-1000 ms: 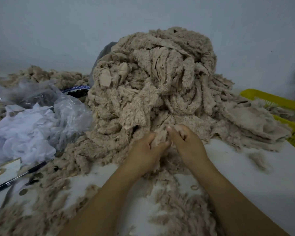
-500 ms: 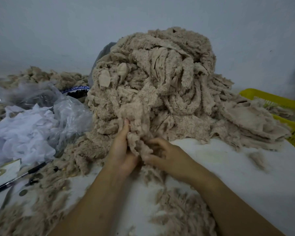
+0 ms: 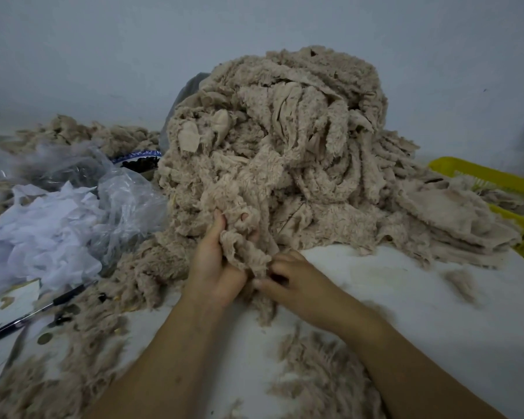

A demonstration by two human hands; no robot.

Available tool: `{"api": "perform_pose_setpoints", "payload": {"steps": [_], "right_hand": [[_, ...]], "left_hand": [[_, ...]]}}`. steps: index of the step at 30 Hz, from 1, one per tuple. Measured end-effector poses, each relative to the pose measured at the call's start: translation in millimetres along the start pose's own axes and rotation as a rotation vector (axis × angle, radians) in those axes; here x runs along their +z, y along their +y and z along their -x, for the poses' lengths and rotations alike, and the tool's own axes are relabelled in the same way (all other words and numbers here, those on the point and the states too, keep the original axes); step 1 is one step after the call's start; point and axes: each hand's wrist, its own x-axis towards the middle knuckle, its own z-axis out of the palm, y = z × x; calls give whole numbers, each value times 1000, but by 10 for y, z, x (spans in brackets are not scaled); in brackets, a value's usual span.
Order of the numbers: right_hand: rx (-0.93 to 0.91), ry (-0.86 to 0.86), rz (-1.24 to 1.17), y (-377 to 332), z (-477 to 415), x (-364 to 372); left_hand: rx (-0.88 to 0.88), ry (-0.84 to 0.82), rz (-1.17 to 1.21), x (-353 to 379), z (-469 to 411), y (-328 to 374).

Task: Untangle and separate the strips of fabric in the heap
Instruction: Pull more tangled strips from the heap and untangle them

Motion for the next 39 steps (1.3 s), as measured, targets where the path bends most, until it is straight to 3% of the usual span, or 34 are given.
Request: {"api": "perform_pose_setpoints", "payload": {"steps": [2, 5, 8, 10, 12, 14, 17, 19, 24, 27, 30, 32, 35, 36, 39], "right_hand": [[36, 39, -74, 4, 5, -55], [235, 197, -372, 51, 35, -254], [387, 376, -695, 88, 12, -339], [360, 512, -955, 122, 5, -436], [218, 565, -1071, 138, 45, -555], [193, 517, -962, 156, 90, -575], [276, 355, -512, 128, 86, -415], [237, 307, -409, 70, 71, -309], [231, 244, -638, -6, 50, -206], [314, 328, -718, 36, 56, -248], [385, 386, -858, 75, 44, -343], [327, 561, -1102, 111, 24, -524], [163, 935, -1677, 337, 88, -867], [201, 974, -1683, 410, 121, -894], [473, 903, -1188, 509, 64, -669]], "left_hand": [[-2, 10, 22, -9, -12, 19], [-27, 63, 161, -20, -47, 65], [-98, 57, 142, -19, -30, 80], [-122, 46, 103, -30, -20, 105], [-86, 60, 53, -44, -14, 135], [-55, 50, 14, -37, -8, 115], [-85, -24, -83, -9, 7, 12], [-130, -88, -216, 22, 71, -55], [-41, -159, -875, -4, 151, -283], [-116, -162, -976, -42, 144, -324], [-48, -121, -989, -4, 116, -293], [33, -67, -1014, 3, 102, -274], [75, -62, -1063, 1, 131, -308], [86, -69, -1083, 31, 145, -324], [114, -102, -1188, 170, 154, -371]]}}
